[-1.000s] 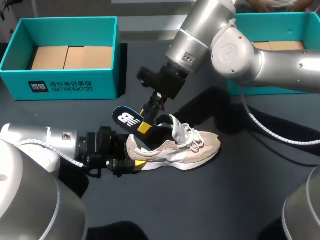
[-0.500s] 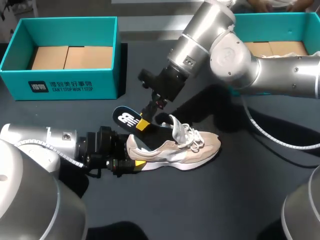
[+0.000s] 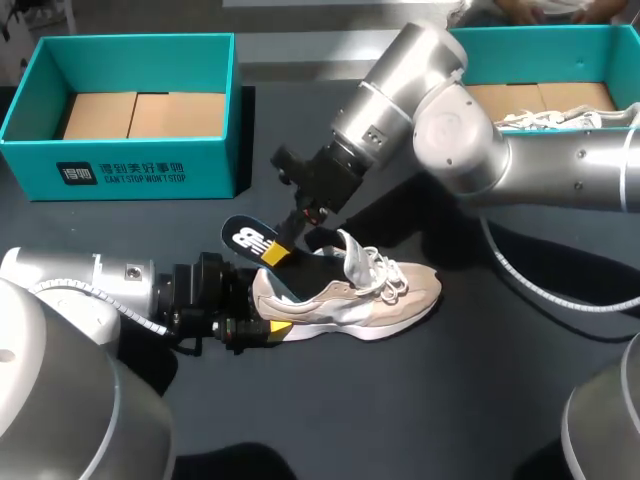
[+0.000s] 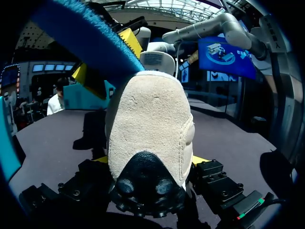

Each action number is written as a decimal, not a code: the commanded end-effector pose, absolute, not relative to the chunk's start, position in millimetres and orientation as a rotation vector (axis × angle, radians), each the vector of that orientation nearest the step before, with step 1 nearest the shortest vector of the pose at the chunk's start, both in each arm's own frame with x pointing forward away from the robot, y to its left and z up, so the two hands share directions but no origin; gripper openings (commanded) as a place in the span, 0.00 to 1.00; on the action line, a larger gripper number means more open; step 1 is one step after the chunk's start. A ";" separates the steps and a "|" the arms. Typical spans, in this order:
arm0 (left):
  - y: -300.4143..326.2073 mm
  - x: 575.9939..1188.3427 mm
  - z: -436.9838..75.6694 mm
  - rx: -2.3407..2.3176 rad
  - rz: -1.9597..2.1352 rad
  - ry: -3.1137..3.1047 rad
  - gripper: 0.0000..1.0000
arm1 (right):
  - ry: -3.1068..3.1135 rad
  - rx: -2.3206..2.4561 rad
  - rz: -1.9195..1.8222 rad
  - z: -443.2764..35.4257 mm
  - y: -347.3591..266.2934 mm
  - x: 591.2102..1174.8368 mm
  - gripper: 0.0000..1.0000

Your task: Take the shoe out of the shoebox, open the shoe tongue, remove and reinsert the insole, then place the shoe into the shoebox

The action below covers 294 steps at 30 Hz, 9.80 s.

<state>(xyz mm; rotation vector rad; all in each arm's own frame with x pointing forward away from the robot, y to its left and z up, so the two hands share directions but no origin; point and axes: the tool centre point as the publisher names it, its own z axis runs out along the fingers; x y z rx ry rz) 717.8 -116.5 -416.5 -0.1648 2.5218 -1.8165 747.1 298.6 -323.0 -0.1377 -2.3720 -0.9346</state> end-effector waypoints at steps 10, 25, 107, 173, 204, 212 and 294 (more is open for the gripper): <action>-118.4 717.1 -421.2 -0.168 -1.814 2.521 0.00 | -2.375 -0.088 -0.963 -311.5 296.3 749.9 0.00; -118.4 717.1 -421.2 -0.168 -1.814 2.521 0.00 | -2.438 -0.148 -1.263 -246.4 304.8 770.8 0.00; -118.4 717.1 -421.2 -0.168 -1.814 2.521 0.00 | -1.772 -0.726 -1.682 30.3 186.2 701.7 0.00; -93.8 707.2 -387.6 -0.188 -1.517 2.719 1.00 | -1.734 -0.726 -1.638 38.4 204.1 630.7 0.00; -76.3 709.7 -337.9 -0.127 -0.770 3.006 1.00 | -1.734 -0.726 -1.638 38.4 204.1 630.7 0.00; -78.7 711.6 -333.6 -0.125 -0.644 3.040 1.00 | -1.734 -0.726 -1.638 38.4 204.1 630.7 0.00; -177.3 760.7 -397.4 -0.216 -0.313 3.248 0.27 | -1.734 -0.726 -1.638 38.4 204.1 630.7 0.00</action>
